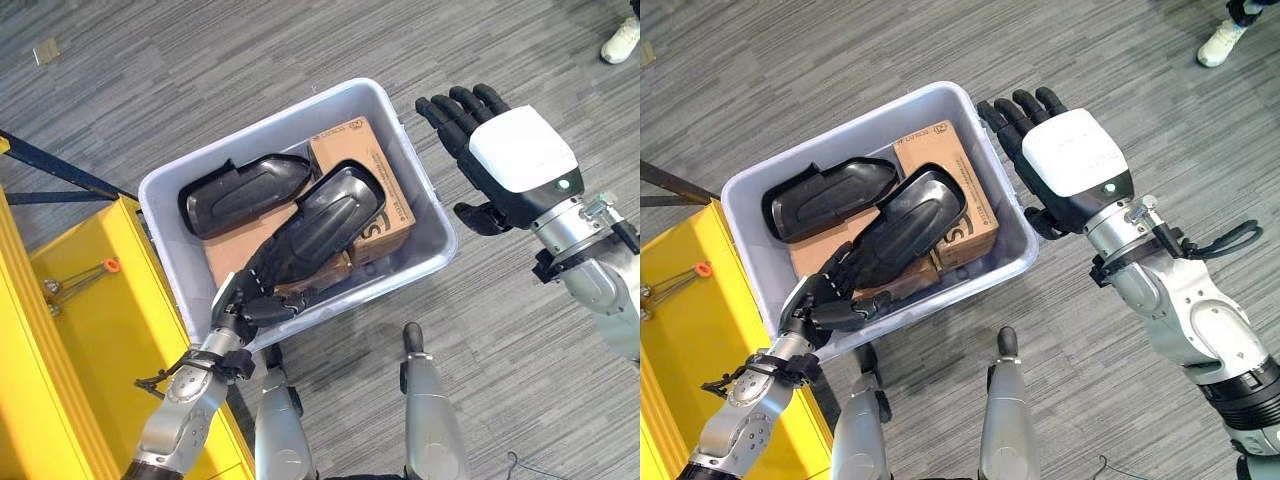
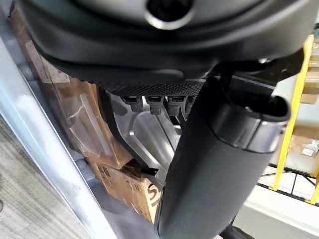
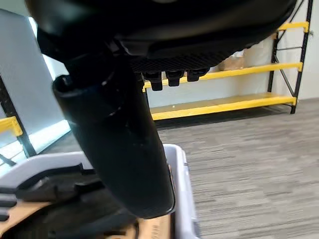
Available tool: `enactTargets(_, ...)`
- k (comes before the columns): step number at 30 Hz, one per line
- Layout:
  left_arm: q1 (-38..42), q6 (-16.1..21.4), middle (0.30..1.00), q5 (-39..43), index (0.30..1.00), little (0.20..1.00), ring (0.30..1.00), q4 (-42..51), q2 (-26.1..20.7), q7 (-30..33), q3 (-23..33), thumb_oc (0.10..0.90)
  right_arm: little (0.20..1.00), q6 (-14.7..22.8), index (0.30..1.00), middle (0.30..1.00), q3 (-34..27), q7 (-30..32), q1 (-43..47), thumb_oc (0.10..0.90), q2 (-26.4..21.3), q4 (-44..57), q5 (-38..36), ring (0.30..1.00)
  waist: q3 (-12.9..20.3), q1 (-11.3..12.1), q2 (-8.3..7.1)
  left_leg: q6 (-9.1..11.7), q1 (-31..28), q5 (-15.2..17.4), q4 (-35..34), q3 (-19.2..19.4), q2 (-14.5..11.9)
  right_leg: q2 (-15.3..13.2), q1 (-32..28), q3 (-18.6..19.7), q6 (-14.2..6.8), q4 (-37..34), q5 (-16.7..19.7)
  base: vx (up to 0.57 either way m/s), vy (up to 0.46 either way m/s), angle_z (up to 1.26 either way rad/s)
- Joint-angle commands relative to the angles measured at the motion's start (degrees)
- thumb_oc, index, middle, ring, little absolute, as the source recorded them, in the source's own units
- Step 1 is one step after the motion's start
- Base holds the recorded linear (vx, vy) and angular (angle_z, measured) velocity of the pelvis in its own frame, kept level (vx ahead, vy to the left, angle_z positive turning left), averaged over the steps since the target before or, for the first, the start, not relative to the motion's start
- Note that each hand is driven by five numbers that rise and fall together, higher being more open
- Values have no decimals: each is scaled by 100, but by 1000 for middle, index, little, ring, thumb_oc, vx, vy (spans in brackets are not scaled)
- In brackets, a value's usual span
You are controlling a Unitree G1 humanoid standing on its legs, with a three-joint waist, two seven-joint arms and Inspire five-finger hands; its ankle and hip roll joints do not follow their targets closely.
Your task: Move parts from the plastic box to the shelf.
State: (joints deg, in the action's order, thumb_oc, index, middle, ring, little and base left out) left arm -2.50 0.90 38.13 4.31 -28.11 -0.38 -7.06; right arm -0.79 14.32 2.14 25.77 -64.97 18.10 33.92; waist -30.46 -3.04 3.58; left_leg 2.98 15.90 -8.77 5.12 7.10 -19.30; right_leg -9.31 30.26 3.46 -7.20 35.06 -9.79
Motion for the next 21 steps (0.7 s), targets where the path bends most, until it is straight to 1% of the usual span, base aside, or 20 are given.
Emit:
enactTargets(1, -77, 693, 1000, 412, 1000, 1000, 1000, 308, -235, -8, 138, 900, 1000, 405, 1000, 1000, -281, 470, 709, 900, 328, 339, 191, 1000, 275, 49, -304, 256, -136, 657, 1034, -541, -151, 172, -559, -820, 681, 14, -483, 51, -396, 5)
enactTargets(2, -147, 726, 1000, 489, 1000, 1000, 1000, 285, -233, -28, 174, 900, 1000, 443, 1000, 1000, -276, 444, 664, 900, 356, 359, 166, 1000, 293, 48, -321, 277, -158, 542, 1019, -508, -201, 188, -608, -874, 700, 52, -546, 52, -361, 8)
enactTargets(3, -204, 741, 1000, 521, 1000, 1000, 1000, 227, -214, -171, 212, 900, 1000, 400, 1000, 1000, -294, 408, 589, 900, 377, 433, 139, 1000, 326, 27, -326, 325, -145, 272, 928, -312, -329, 217, -668, -1010, 726, 18, -561, -13, -394, 33)
enactTargets(4, -182, 660, 1000, 471, 1000, 1000, 1000, 202, -197, -344, 231, 900, 1000, 211, 1000, 1000, -308, 353, 533, 900, 405, 572, 113, 1000, 333, -14, -317, 442, -68, -174, 914, -30, -501, 253, -780, -1185, 769, -109, -553, -52, -423, 58)
enactTargets(5, -123, 565, 1000, 442, 1000, 1000, 1000, 171, -175, -435, 239, 900, 1000, 125, 1000, 1000, -310, 274, 515, 900, 456, 665, 96, 1000, 346, -82, -304, 465, -35, -233, 926, 215, -524, 249, -902, -1332, 809, -244, -537, -41, -331, 118)
enactTargets(6, -84, 510, 1000, 444, 1000, 1000, 1000, 137, -153, -475, 239, 900, 1000, 135, 1000, 1000, -316, 225, 506, 900, 484, 683, 71, 1000, 357, -123, -289, 428, -51, -102, 948, 342, -440, 228, -974, -1397, 818, -322, -526, -11, -215, 149)
enactTargets(7, -44, 462, 1000, 458, 1000, 1000, 1000, 105, -124, -513, 225, 900, 1000, 176, 1000, 1000, -337, 200, 480, 900, 488, 663, 17, 1000, 371, -148, -271, 359, -65, 114, 1020, 443, -279, 195, -1030, -1430, 810, -398, -516, -15, -231, 154)
enactTargets(8, 67, 346, 1000, 405, 1000, 1000, 1000, 96, -62, -618, 194, 900, 1000, 125, 1000, 1000, -355, 245, 391, 900, 493, 641, -50, 1000, 388, -163, -209, 298, -54, 341, 1189, 655, 95, 222, -1131, -1479, 805, -690, -434, -15, -240, 107)
enactTargets(10, 207, 218, 1000, 352, 1000, 1000, 1000, 201, 18, -604, 106, 900, 1000, 137, 1000, 1000, -452, 354, 235, 900, 515, 648, -48, 1000, 337, -248, -131, 227, 9, 629, 1565, 926, 479, 269, -1396, -1575, 764, -1317, -247, -16, -211, 96)
enactTargets(12, 316, 136, 1000, 299, 1000, 1000, 1000, 369, 84, -490, 8, 900, 1000, 119, 1000, 1000, -446, 458, 237, 900, 643, 614, 97, 1000, 265, -321, -48, 185, 64, 775, 1817, 1264, 857, 350, -1621, -1620, 712, -1940, 15, 49, -32, 126)
enactTargets(13, 376, 173, 1000, 368, 1000, 1000, 1000, 458, 108, -167, -55, 900, 1000, 106, 1000, 1000, -302, 382, 358, 900, 918, 574, 280, 1000, 254, -389, 5, 79, -87, 1054, 1469, 1760, 1077, 388, -1798, -1665, 574, -2241, 106, 134, 103, 105)
enactTargets(14, 377, 161, 1000, 363, 1000, 1000, 1000, 468, 107, -133, -62, 900, 1000, 82, 1000, 1000, -271, 362, 379, 900, 952, 587, 306, 1000, 254, -386, 3, 100, -99, 1028, 1397, 1776, 1074, 391, -1837, -1671, 556, -2276, 84, 168, 161, 71)
enactTargets(15, 362, 180, 1000, 419, 1000, 1000, 1000, 502, 88, 67, -84, 900, 1000, 6, 1000, 1000, -162, 260, 449, 900, 1083, 640, 359, 1000, 249, -349, -31, 118, -16, 829, 1174, 1833, 1004, 443, -1937, -1733, 593, -2369, 94, 71, 81, 36)
enactTargets(17, 344, 224, 1000, 433, 1000, 1000, 1000, 489, 68, 152, -89, 900, 1000, -28, 1000, 1000, -100, 226, 533, 900, 1113, 657, 300, 1000, 255, -302, -63, 33, -11, 902, 998, 1803, 1028, 454, -1934, -1736, 599, -2356, 88, 34, 114, 27)
enactTargets(18, 343, 265, 1000, 468, 1000, 1000, 1000, 481, 36, 167, -66, 900, 1000, -56, 1000, 1000, -45, 231, 594, 900, 1074, 667, 177, 1000, 230, -198, -111, -20, -46, 952, 787, 1789, 1033, 458, -1966, -1855, 580, -2396, 80, 15, 107, 52)
enactTargets(21, 255, 284, 1000, 448, 1000, 1000, 1000, 502, -3, 166, -17, 900, 1000, 21, 1000, 1000, -74, 300, 536, 900, 1025, 668, 101, 1000, 189, -81, -164, -65, -117, 1071, 667, 1755, 1075, 459, -2015, -1993, 563, -2387, 77, 40, 69, 9)
